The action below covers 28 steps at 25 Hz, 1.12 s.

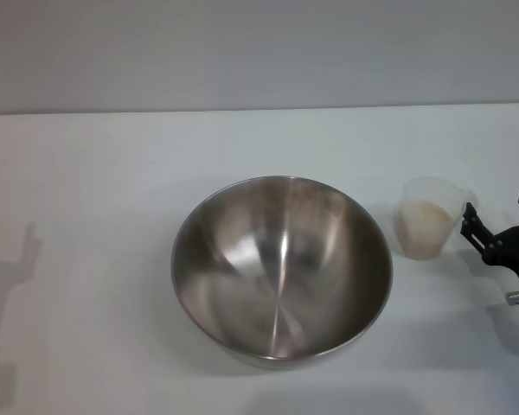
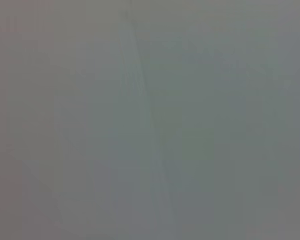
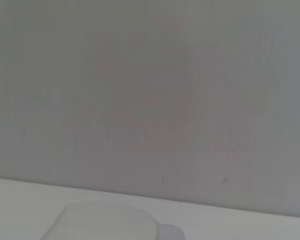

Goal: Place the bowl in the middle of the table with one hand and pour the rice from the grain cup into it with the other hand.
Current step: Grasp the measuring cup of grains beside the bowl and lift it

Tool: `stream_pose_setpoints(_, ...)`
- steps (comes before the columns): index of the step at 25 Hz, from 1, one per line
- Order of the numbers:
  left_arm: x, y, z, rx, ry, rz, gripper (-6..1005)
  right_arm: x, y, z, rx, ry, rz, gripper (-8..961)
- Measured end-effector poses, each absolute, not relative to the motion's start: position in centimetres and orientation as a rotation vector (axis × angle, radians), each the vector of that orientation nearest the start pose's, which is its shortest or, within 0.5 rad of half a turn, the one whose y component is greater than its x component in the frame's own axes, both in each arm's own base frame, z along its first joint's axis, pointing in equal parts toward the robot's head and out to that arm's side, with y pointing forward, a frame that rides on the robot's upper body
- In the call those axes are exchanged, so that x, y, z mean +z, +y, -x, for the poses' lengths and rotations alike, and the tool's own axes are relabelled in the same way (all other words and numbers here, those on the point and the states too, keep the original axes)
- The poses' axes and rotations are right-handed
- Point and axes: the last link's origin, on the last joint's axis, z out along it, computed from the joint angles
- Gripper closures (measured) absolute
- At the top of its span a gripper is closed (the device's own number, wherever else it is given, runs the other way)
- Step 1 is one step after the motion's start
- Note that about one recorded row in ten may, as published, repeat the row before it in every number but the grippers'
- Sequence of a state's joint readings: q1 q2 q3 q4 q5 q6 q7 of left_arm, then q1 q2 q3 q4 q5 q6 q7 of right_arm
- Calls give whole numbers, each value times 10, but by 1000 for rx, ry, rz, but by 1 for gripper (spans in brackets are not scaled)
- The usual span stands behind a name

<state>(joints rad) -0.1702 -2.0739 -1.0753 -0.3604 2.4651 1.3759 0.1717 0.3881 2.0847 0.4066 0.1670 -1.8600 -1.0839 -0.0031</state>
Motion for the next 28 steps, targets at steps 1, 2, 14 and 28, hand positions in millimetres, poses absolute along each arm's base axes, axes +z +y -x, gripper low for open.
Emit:
stream_pose_setpoints(1, 18, 268, 340, -594, -268, 1383, 240, -40, 301, -354, 478, 579, 1670, 121)
stream_pose_setpoints(2, 17, 268, 340, -591, -271, 1388, 240, -39, 301, -354, 486, 572, 1665, 121)
stream_pose_setpoints(14, 13, 269, 344, -566, -292, 1416, 241, -33, 300, -351, 513, 544, 1645, 121)
stream_pose_setpoints(28, 9, 269, 347, -542, -307, 1440, 242, -33, 304, -356, 480, 565, 1643, 121)
